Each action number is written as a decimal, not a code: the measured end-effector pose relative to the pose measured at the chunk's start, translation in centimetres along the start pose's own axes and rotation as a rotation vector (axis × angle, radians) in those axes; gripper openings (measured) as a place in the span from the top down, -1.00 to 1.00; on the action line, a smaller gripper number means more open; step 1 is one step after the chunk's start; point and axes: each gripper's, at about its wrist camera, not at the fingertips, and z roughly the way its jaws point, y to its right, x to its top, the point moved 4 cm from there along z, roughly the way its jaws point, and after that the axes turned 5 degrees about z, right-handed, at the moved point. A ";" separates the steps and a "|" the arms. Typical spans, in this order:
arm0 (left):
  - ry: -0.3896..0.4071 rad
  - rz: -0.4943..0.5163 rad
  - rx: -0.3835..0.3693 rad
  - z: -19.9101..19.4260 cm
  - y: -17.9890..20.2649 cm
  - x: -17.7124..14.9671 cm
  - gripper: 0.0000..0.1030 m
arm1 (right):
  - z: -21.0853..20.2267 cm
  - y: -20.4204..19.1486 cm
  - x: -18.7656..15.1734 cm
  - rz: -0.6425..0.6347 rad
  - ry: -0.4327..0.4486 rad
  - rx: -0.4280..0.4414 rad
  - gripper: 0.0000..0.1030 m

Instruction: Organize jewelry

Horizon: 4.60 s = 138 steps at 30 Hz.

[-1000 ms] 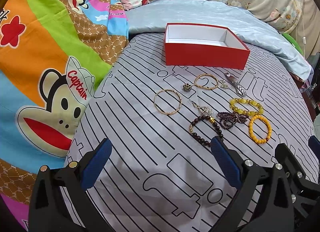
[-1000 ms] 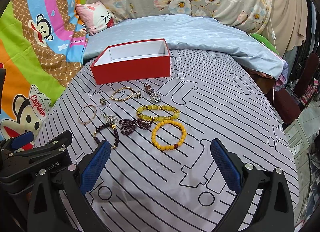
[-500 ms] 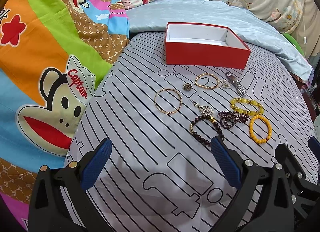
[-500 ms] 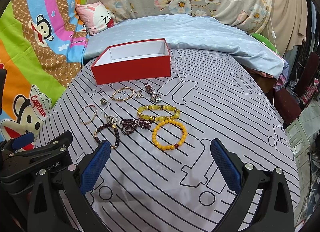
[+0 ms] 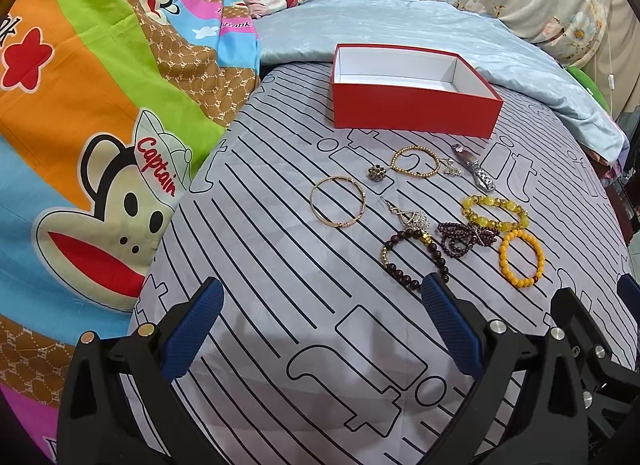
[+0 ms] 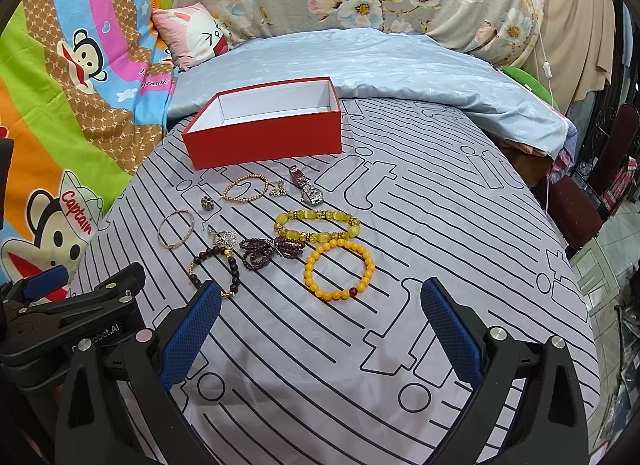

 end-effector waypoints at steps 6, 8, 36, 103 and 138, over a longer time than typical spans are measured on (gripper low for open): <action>0.000 0.001 0.000 0.0 0.0 0.0 -0.88 | 0.0 0.0 0.0 0.000 0.000 0.000 -0.90; -0.001 0.000 0.000 0.0 0.0 0.0 -0.88 | 0.0 0.0 0.0 0.001 -0.001 0.002 -0.90; -0.045 -0.055 -0.012 5.5 -3.1 1.1 -0.88 | 3.2 1.5 -0.4 0.028 -0.062 -0.009 -0.90; -0.051 -0.068 -0.211 9.5 -1.2 2.9 0.47 | 10.9 3.9 0.5 0.033 -0.148 -0.047 -0.08; 0.001 -0.041 -0.302 6.2 0.2 3.4 0.99 | 8.3 4.0 1.7 0.035 -0.096 0.015 0.88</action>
